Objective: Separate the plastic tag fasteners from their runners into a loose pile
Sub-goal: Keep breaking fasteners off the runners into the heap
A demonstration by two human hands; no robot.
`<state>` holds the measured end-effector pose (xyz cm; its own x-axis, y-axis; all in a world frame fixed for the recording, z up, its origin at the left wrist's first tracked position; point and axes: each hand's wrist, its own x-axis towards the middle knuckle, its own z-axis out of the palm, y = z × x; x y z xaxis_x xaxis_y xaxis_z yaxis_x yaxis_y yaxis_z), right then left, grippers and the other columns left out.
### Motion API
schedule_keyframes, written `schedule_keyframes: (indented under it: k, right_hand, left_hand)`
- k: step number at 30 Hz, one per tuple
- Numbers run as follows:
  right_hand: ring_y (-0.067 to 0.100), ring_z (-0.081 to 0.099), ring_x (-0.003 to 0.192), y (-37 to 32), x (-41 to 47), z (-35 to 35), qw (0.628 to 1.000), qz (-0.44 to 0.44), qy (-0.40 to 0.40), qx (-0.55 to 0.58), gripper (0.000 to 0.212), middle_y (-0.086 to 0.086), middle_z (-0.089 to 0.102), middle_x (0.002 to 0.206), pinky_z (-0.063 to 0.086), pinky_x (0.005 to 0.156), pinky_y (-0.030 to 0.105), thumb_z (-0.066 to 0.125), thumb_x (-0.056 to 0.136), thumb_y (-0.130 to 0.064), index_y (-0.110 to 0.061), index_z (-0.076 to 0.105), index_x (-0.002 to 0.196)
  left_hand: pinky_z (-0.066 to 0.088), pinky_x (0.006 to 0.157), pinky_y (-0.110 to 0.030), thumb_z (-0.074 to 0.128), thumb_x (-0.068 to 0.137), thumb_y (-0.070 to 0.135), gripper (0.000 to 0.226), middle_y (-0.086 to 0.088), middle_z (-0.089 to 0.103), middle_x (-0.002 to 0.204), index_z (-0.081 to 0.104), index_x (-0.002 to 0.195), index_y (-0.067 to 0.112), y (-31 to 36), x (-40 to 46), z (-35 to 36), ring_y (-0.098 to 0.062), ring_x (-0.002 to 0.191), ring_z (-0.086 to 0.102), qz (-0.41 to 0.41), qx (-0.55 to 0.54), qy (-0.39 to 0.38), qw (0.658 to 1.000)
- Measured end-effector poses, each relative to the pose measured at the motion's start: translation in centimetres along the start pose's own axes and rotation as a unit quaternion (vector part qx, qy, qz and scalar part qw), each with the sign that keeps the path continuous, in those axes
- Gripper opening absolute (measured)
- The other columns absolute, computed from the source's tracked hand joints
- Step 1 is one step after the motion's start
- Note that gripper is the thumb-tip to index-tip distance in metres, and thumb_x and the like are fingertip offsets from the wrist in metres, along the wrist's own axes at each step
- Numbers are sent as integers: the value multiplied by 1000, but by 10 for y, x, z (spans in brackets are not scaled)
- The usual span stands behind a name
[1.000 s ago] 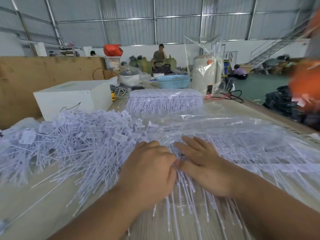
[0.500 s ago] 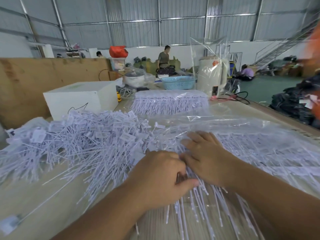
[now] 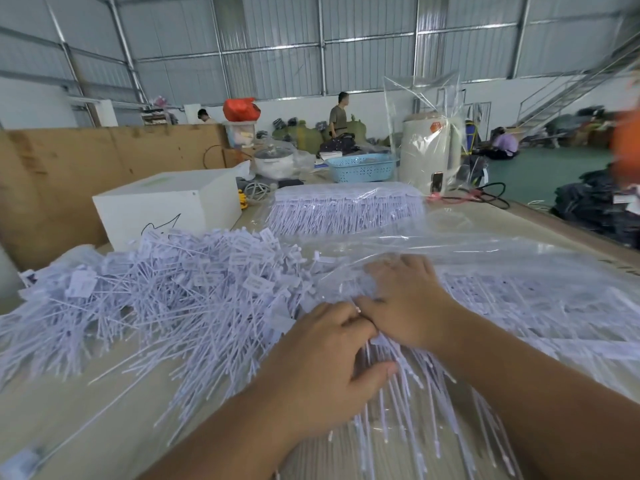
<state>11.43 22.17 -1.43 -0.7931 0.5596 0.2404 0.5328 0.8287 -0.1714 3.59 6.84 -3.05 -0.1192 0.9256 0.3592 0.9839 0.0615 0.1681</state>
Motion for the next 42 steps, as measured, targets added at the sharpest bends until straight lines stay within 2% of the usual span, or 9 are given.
schedule_keyframes:
  k: [7, 14, 17, 25, 30, 33, 36, 39, 42]
  right_hand:
    - [24, 37, 112, -3, -4, -24, 997, -32, 72, 14, 41, 0, 51, 112, 32, 101, 38, 56, 85, -46, -24, 59, 120]
    - [24, 46, 117, -14, -44, -46, 995, -42, -92, -13, 34, 2, 42, 134, 42, 92, 38, 42, 99, -28, -23, 34, 132]
    - [20, 51, 113, -14, -53, -52, 995, -85, -50, 10, 26, -2, 50, 120, 43, 95, 37, 46, 97, -31, -23, 43, 122]
    - [26, 65, 66, 3, -63, -48, 959, -165, 227, 39, 24, 5, 69, 87, 53, 55, 39, 64, 92, -27, -11, 62, 110]
    - [20, 62, 67, 0, -68, -56, 939, -241, 240, 52, 34, 0, 65, 84, 52, 53, 34, 53, 94, -35, -11, 67, 112]
    - [15, 58, 71, -1, -72, -58, 936, -264, 226, 65, 38, -3, 63, 85, 49, 56, 29, 48, 95, -37, -12, 68, 115]
    - [6, 49, 71, 0, -73, -59, 940, -252, 205, 106, 34, -8, 58, 89, 47, 60, 28, 52, 96, -38, -16, 66, 118]
    - [2, 49, 74, 3, -72, -57, 953, -221, 172, 114, 35, -14, 55, 94, 47, 66, 28, 45, 99, -48, -26, 63, 119]
    - [6, 52, 77, 6, -73, -57, 974, -172, 75, 123, 35, -12, 54, 86, 48, 75, 36, 35, 93, -61, -34, 58, 98]
  left_hand:
    - [33, 104, -29, 44, 93, 51, 44, 14, 41, 130, 37, 133, 33, -2, 3, 8, -9, 122, 38, -14, 30, 16, 999]
    - [26, 106, -26, 47, 91, 43, 40, 16, 43, 132, 41, 130, 37, -4, 5, 9, -8, 125, 37, -39, 28, 45, 998]
    - [30, 104, -27, 45, 87, 42, 36, 16, 44, 124, 41, 123, 38, -2, 6, 6, -9, 119, 41, -38, 23, 53, 998]
    - [40, 98, -29, 49, 85, 46, 48, 9, 44, 122, 48, 126, 22, 14, 3, -4, -9, 114, 46, -1, -30, 203, 979]
    - [34, 91, -9, 41, 81, 72, 63, 33, 33, 129, 28, 135, 43, 11, 1, -10, 13, 122, 36, -66, -204, 183, 959]
    - [33, 94, -9, 39, 73, 83, 63, 42, 40, 131, 36, 130, 56, 8, -2, -12, 21, 123, 36, -98, -337, 122, 929]
    - [47, 84, -17, 48, 81, 68, 38, 17, 68, 102, 65, 103, 42, 8, 0, -17, 3, 98, 62, -95, -428, 150, 886]
    - [41, 59, -11, 70, 79, 55, 28, 9, 62, 66, 68, 81, 27, 7, 2, -27, -1, 62, 55, -108, -401, 186, 891]
    - [37, 48, -9, 72, 62, 54, 34, 10, 59, 55, 69, 74, 23, 4, -1, -38, 0, 49, 50, -123, -389, 232, 883]
